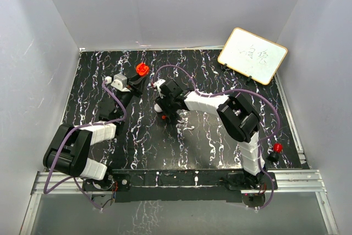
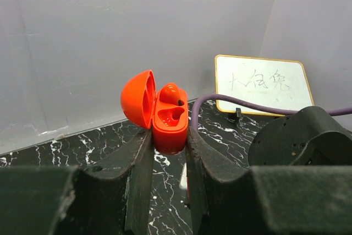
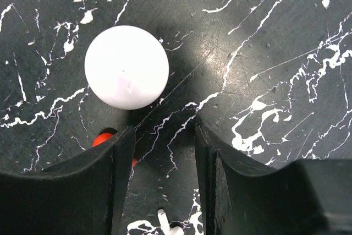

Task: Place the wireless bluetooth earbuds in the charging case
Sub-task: Pick up the earbud from the center of the board.

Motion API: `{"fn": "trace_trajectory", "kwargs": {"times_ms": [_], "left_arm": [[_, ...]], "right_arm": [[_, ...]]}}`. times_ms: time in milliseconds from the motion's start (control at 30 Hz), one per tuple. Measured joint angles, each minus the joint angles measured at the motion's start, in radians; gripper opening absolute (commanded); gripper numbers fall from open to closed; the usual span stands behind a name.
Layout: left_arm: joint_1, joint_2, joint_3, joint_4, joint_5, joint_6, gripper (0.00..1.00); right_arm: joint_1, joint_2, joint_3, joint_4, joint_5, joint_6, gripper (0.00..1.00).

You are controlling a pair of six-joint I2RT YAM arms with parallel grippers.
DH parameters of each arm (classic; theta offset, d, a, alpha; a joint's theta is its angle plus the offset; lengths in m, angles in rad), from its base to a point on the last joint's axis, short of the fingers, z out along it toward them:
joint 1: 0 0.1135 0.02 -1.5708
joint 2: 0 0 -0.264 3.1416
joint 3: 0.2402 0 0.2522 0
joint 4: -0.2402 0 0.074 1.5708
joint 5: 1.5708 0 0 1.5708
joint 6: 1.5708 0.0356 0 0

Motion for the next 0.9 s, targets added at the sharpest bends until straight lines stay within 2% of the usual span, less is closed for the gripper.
{"fn": "trace_trajectory", "kwargs": {"times_ms": [433,567,767,900], "left_arm": [[0.000,0.000,0.000,0.000,0.005,-0.011,0.00],[0.000,0.000,0.000,0.000,0.004,-0.013,0.00],[0.000,0.000,0.000,-0.006,0.004,-0.012,0.00],[0.000,0.000,0.000,-0.016,0.004,-0.013,0.00]], "right_arm": [[0.000,-0.078,-0.053,-0.035,0.020,0.017,0.42],[0.000,-0.115,-0.053,-0.037,0.038,0.043,0.36],[0.010,-0.133,-0.025,-0.070,0.026,0.130,0.37],[0.064,-0.133,-0.022,-0.093,0.046,0.211,0.38]]}}
